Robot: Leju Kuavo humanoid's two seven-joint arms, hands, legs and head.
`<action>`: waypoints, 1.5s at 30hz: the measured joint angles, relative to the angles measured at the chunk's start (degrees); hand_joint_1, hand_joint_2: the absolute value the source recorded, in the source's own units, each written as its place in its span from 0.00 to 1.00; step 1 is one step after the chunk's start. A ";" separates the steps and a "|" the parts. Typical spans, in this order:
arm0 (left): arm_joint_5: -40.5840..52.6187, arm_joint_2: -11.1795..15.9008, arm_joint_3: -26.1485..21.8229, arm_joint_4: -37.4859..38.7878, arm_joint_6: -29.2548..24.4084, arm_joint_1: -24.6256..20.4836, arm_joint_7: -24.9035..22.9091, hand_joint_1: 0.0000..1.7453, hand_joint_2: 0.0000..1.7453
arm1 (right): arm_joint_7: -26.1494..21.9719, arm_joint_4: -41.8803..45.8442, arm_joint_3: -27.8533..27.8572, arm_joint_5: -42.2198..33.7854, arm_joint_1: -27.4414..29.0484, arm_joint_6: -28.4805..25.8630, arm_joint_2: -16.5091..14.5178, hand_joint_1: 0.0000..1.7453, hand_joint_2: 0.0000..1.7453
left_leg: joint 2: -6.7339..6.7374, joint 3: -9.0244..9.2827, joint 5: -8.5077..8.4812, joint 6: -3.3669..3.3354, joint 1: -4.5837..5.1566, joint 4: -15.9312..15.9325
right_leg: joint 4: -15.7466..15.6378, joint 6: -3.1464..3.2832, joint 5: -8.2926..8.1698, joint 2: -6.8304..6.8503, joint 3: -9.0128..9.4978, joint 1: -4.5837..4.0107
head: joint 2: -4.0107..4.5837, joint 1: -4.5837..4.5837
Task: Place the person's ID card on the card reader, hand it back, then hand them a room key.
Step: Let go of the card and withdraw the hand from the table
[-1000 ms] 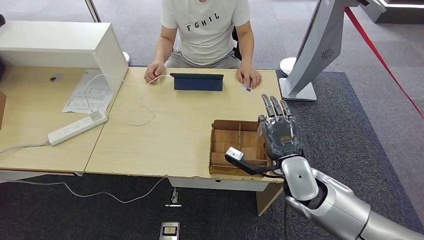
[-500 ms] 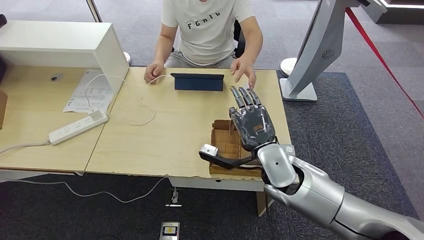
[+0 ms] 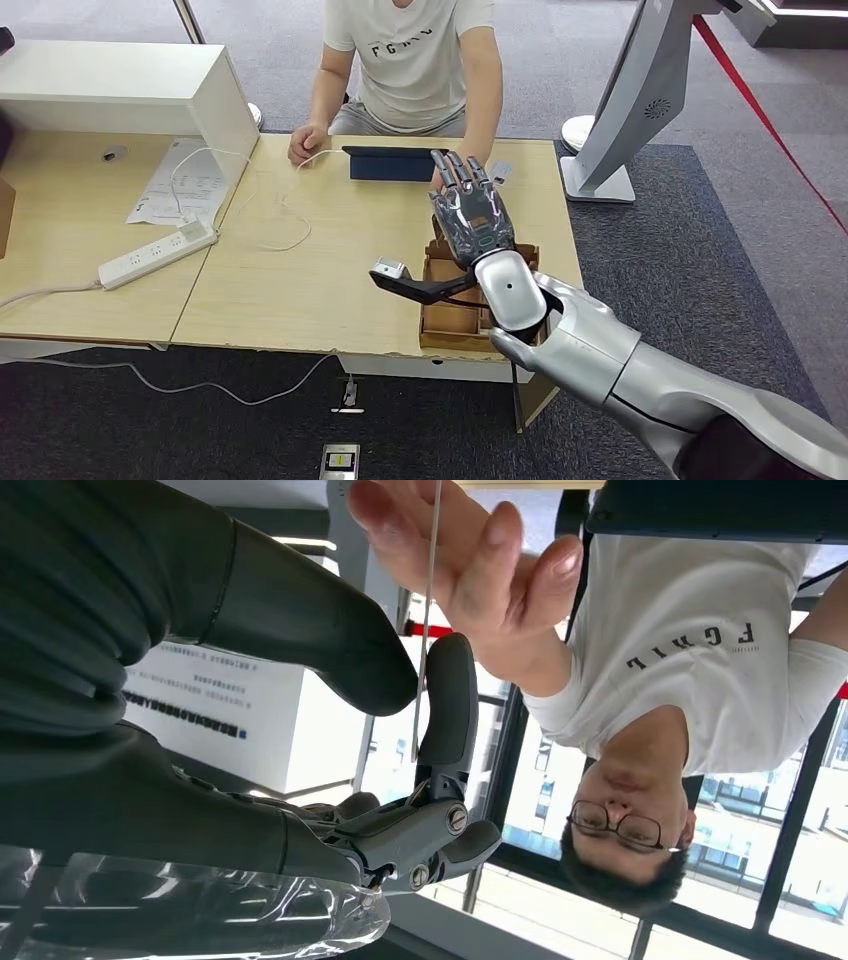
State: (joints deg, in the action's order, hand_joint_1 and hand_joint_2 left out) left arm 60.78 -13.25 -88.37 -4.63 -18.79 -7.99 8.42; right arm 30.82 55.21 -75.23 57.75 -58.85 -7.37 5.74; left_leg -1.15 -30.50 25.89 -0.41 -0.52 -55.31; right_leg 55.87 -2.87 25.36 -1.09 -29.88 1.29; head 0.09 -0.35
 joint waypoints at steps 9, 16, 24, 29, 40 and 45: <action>-1.19 -0.23 -0.09 0.02 -0.92 0.02 -0.10 0.00 0.00 | 0.99 -5.92 -0.93 -0.63 -1.14 1.72 -2.28 1.00 1.00 | 0.01 0.01 0.00 0.00 0.00 0.00 | 0.00 0.00 0.00 0.00 0.00 0.00 | 0.00 0.00; -3.50 -0.69 -0.13 0.01 -2.35 -0.03 -0.58 0.00 0.00 | 0.64 -9.14 -1.32 -1.43 -1.22 2.25 -3.84 1.00 1.00 | 0.02 0.01 0.00 0.00 0.00 -0.01 | 0.00 0.00 0.00 0.00 0.00 0.00 | 0.00 0.00; -4.45 -0.92 -0.15 0.00 -2.56 -0.08 -0.56 0.00 0.00 | -1.12 -12.00 -1.72 -2.72 -1.32 3.73 -5.28 0.00 0.00 | 0.02 0.01 0.00 0.00 0.00 0.00 | 0.00 0.00 0.00 0.00 -0.01 0.00 | 0.00 0.00; -4.93 -0.92 -0.15 -0.01 -2.78 -0.08 -0.49 0.00 0.00 | 0.63 -13.52 -1.78 -3.25 -1.44 4.73 -5.34 0.00 0.00 | 0.02 0.02 0.00 0.00 0.00 -0.03 | -0.01 0.00 0.00 0.00 -0.01 0.00 | 0.00 0.00; -7.01 -0.85 -0.17 -0.01 -2.46 0.02 -0.86 0.00 0.00 | 8.92 -10.10 1.35 -14.02 -3.34 -1.02 3.72 0.00 0.00 | 0.01 0.01 0.01 -0.01 0.02 -0.18 | -0.04 -0.06 -0.05 0.00 -0.01 0.02 | 0.00 0.01; -8.89 -0.91 -0.17 0.01 -3.07 0.05 -1.08 0.00 0.00 | 9.00 -6.36 7.91 -16.34 0.19 -9.87 11.55 0.00 0.00 | -0.04 0.04 0.03 -0.05 0.01 -0.26 | -0.09 -0.08 -0.04 0.05 0.05 0.01 | 0.00 0.02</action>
State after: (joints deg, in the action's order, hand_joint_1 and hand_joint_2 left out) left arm 51.89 -14.15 -88.54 -4.62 -21.86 -7.94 7.34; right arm 39.82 48.85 -67.32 41.41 -58.66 -17.24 17.28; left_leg -1.19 -30.46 25.92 -0.46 -0.51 -55.57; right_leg 55.78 -2.95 25.32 -1.04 -29.83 1.31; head 0.09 -0.33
